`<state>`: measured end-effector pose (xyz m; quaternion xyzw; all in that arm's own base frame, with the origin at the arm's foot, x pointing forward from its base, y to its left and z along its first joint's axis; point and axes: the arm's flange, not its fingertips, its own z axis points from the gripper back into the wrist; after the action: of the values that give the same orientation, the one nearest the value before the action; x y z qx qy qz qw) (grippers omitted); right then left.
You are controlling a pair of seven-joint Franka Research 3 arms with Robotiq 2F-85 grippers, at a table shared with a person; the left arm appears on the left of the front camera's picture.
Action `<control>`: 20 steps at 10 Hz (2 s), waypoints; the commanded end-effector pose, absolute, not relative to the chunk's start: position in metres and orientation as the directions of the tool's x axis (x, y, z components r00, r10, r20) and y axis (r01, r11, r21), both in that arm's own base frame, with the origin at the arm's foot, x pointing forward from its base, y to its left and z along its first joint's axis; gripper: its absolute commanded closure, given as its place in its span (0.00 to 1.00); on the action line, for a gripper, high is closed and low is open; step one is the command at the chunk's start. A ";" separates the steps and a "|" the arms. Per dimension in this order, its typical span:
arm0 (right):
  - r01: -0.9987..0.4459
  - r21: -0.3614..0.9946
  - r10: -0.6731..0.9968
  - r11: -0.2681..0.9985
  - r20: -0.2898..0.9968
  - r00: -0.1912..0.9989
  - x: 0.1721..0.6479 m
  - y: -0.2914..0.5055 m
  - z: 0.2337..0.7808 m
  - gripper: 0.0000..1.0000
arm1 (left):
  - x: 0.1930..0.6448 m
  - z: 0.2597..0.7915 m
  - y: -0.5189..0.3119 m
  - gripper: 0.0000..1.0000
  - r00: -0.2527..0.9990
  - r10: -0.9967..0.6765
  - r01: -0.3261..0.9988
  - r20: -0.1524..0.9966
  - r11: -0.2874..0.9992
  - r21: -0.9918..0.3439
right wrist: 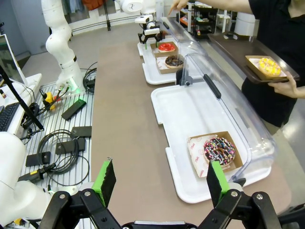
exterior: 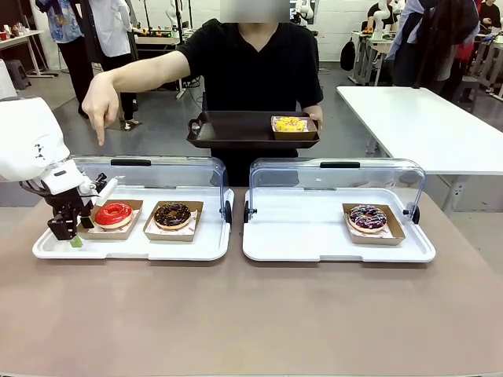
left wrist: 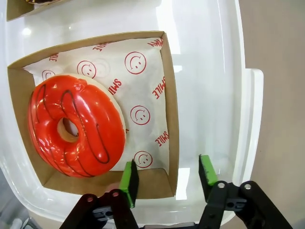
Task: Provide the desired donut to the person.
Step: Pick up and lift the Paper togo box containing the Donut pointed at by the person.
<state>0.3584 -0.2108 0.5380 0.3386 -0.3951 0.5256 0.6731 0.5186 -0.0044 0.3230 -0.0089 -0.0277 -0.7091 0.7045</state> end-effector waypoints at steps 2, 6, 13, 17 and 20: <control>-0.977 0.039 0.430 0.211 0.894 0.128 0.358 -0.211 0.537 0.00 | 0.522 0.325 0.000 1.00 -0.026 -0.997 0.999 0.076 -0.023 0.038; -0.977 0.039 0.430 0.211 0.894 0.128 0.358 -0.211 0.537 0.00 | 0.522 0.326 0.001 1.00 -0.034 -0.997 0.999 0.072 -0.031 0.035; -0.977 0.039 0.430 0.211 0.894 0.128 0.358 -0.211 0.537 0.00 | 0.452 0.409 -0.005 1.00 -0.106 -0.993 0.986 0.057 -0.113 -0.123; -0.977 0.039 0.430 0.211 0.894 0.128 0.358 -0.211 0.537 0.00 | 0.369 0.522 -0.014 1.00 -0.160 -0.987 0.985 0.025 -0.161 -0.056; -0.977 0.039 0.430 0.211 0.894 0.128 0.358 -0.211 0.537 0.00 | 0.345 0.597 -0.029 1.00 -0.151 -0.988 0.986 -0.010 -0.151 0.069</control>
<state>0.3588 -0.2103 0.5376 0.3394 -0.3943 0.5259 0.6729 0.3404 -0.0250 0.5865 0.0035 -0.0172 -0.7640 0.6450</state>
